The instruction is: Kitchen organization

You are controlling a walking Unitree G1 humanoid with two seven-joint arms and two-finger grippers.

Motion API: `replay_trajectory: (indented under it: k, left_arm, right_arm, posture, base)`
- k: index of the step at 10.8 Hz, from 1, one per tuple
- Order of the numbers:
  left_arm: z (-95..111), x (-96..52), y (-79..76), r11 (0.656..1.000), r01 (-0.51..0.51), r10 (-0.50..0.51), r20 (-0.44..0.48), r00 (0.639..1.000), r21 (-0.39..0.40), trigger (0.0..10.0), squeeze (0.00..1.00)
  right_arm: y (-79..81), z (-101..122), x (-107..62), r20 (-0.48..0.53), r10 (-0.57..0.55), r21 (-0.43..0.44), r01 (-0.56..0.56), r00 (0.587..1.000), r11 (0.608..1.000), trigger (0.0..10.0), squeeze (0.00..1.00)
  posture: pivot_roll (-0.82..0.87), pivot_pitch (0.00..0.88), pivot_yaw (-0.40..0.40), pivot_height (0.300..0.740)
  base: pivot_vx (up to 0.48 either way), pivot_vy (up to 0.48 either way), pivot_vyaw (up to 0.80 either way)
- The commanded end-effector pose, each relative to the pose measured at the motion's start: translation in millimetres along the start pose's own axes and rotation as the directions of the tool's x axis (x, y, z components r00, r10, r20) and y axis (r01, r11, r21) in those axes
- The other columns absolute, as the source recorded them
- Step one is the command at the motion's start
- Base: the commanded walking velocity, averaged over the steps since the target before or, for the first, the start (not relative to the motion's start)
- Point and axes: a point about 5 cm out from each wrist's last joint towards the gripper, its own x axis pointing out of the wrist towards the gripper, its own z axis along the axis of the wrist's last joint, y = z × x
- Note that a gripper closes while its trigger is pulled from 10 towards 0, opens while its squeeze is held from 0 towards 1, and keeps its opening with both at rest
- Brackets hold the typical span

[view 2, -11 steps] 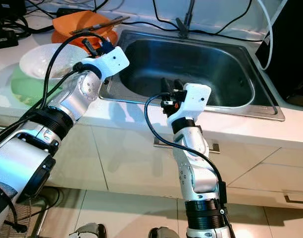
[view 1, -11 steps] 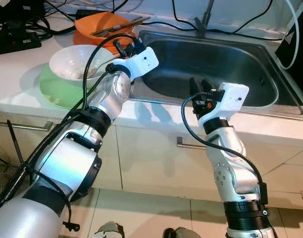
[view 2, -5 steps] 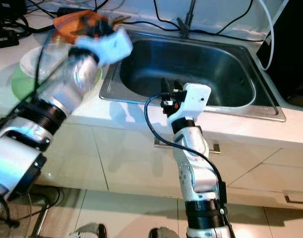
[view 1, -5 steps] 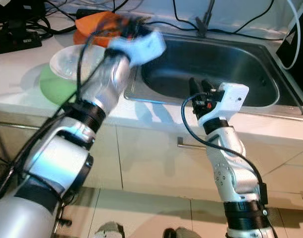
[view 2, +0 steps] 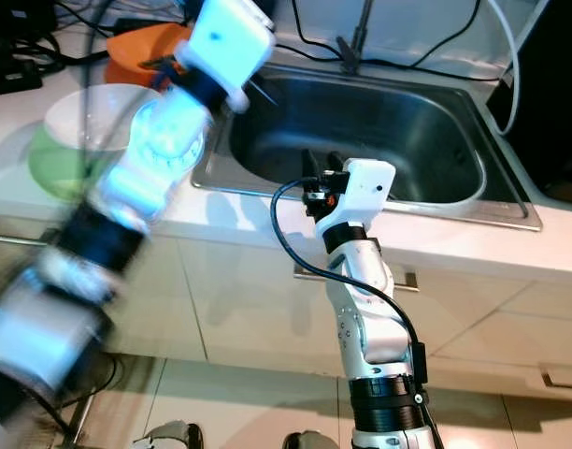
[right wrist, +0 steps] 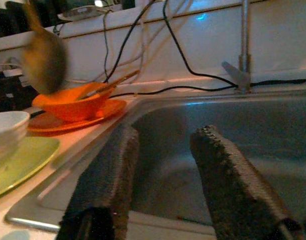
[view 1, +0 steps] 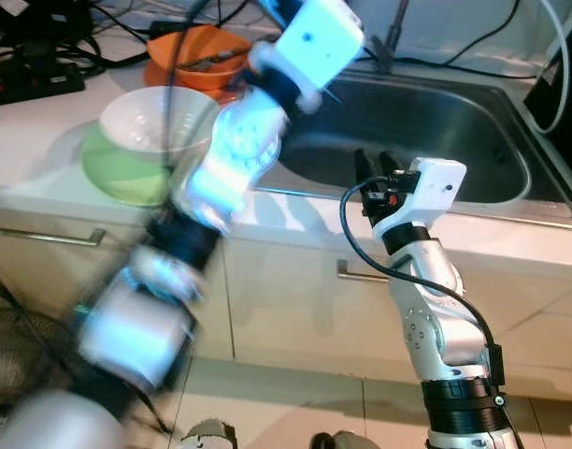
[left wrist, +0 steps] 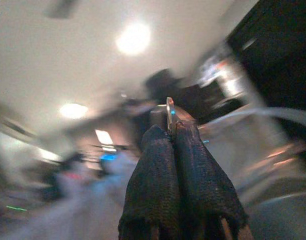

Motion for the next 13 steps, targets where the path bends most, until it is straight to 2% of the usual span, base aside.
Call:
replay_trajectory:
  k: [1,2,3,5,6,8,9,13]
  left_arm:
    - [4,-0.1,0.7,0.996,0.017,-0.017,0.004,1.0,-0.082,10.0,0.0]
    - [0,-5.6,1.1,0.969,-0.009,0.005,-0.019,1.0,-0.246,10.0,0.0]
    - [-3,-8.4,3.1,0.945,-0.016,0.006,-0.031,0.999,-0.327,10.0,0.0]
    - [-5,-12.8,3.7,0.912,-0.001,-0.023,-0.053,0.998,-0.411,10.0,0.0]
    - [-8,-15.9,1.0,0.876,0.02,-0.062,-0.072,0.995,-0.482,10.0,0.0]
    - [-9,-18.7,-3.3,0.855,0.03,-0.089,-0.089,0.992,-0.517,10.0,0.0]
    - [-10,-20.4,-6.7,0.851,0.047,-0.116,-0.1,0.988,-0.522,10.0,0.0]
    - [-8,-23.0,-17.6,0.833,0.081,-0.166,-0.108,0.98,-0.548,10.0,0.0]
  right_arm:
    - [1.9,3,2.6,0.007,0.018,0.01,-0.018,1.0,1.0,10.0,1.0]
    - [8.1,9,4.0,0.025,0.07,0.018,-0.071,0.997,0.997,10.0,1.0]
    - [12.0,13,5.4,0.036,0.098,0.018,-0.099,0.994,0.995,10.0,1.0]
    - [14.9,17,7.3,0.048,0.112,0.013,-0.113,0.992,0.993,10.0,1.0]
    - [18.7,20,8.6,0.058,0.138,0.018,-0.139,0.989,0.99,10.0,1.0]
    - [23.0,23,9.6,0.068,0.161,0.018,-0.162,0.985,0.987,10.0,1.0]
    - [24.5,25,10.3,0.072,0.165,0.015,-0.167,0.984,0.986,10.0,0.0]
    - [30.3,22,11.4,0.054,0.212,0.011,-0.213,0.976,0.977,10.0,0.0]
  posture:
    - [-0.05,0.015,-0.055,0.74]
    - [-0.05,0.013,-0.055,0.74]
    - [-0.05,0.012,-0.056,0.74]
    - [-0.04,0.01,-0.057,0.74]
    - [-0.04,0.009,-0.056,0.74]
    - [-0.05,0.012,-0.055,0.74]
    - [-0.05,0.014,-0.055,0.74]
    - [-0.04,0.022,-0.056,0.74]
  base:
    - [0.0,0.0,0.0]
    - [0.0,0.0,0.0]
    - [0.0,0.0,0.0]
    - [0.0,0.0,0.0]
    - [0.0,0.0,0.0]
    - [0.0,0.0,0.0]
    - [0.0,0.0,0.0]
    - [0.0,0.0,0.0]
